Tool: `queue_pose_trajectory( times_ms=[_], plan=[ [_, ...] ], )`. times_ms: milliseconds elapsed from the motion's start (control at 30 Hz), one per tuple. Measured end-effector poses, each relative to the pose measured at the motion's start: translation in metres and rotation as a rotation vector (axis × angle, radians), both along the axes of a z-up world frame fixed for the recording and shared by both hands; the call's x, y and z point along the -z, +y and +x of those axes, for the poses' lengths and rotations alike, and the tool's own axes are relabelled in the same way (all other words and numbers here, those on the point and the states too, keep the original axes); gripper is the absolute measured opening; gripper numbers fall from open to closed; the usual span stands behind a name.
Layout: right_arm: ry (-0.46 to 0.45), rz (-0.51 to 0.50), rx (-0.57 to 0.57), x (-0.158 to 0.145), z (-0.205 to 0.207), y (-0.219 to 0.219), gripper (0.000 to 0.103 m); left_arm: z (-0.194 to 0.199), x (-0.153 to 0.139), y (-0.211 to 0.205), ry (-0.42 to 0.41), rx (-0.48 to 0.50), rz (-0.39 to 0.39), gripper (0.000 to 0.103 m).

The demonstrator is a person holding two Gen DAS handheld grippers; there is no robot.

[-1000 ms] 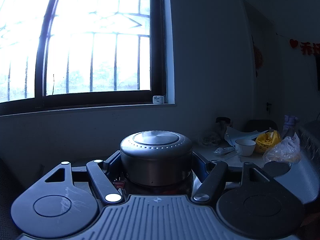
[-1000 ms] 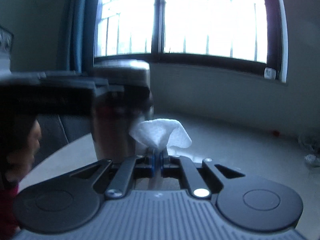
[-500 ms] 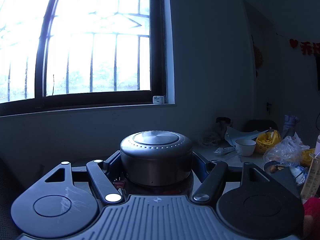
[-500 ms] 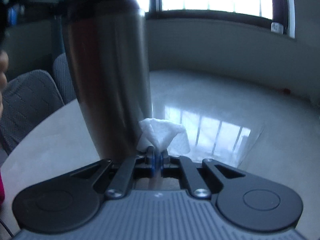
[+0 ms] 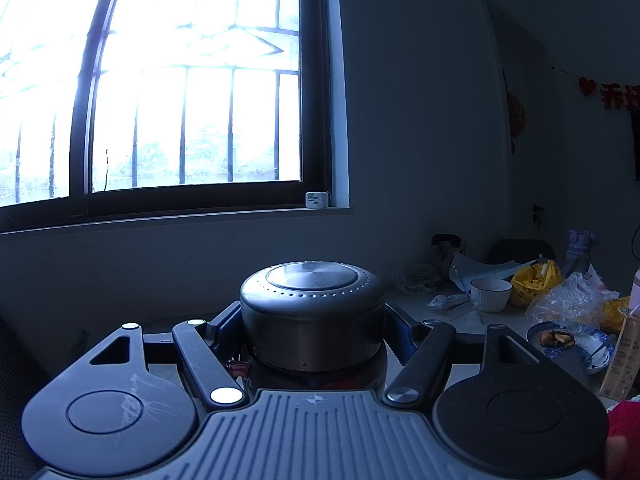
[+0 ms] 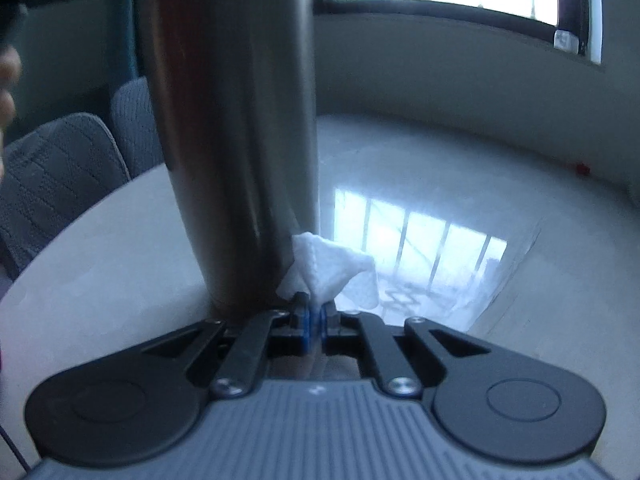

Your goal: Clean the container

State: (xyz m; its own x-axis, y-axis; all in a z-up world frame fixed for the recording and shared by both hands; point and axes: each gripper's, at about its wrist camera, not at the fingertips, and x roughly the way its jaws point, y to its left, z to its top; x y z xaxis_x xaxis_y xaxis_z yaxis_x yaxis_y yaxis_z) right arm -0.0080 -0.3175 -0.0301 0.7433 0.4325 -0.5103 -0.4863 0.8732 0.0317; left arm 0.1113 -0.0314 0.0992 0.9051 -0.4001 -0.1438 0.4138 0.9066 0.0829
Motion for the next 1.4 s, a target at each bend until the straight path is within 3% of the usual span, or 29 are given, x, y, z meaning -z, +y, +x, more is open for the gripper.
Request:
queue_pose_trajectory(
  times_ms=[367, 667, 900, 1400],
  plan=[
    [-0.203, 0.055, 0.009, -0.064, -0.032, -0.009, 0.005, 0.001, 0.0, -0.001, 0.001, -0.001, -0.001, 0.073],
    [-0.3, 0.106, 0.017, -0.098, -0.045, -0.017, 0.005, 0.0, 0.0, -0.002, 0.0, 0.003, 0.0, 0.073],
    [-0.272, 0.107, 0.031, -0.09, -0.025, -0.019, 0.005, -0.001, 0.0, -0.001, 0.002, -0.002, -0.003, 0.073],
    [-0.088, 0.079, 0.024, -0.036, -0.004, -0.012, 0.005, 0.0, 0.0, 0.0, 0.001, 0.001, -0.002, 0.073]
  ],
)
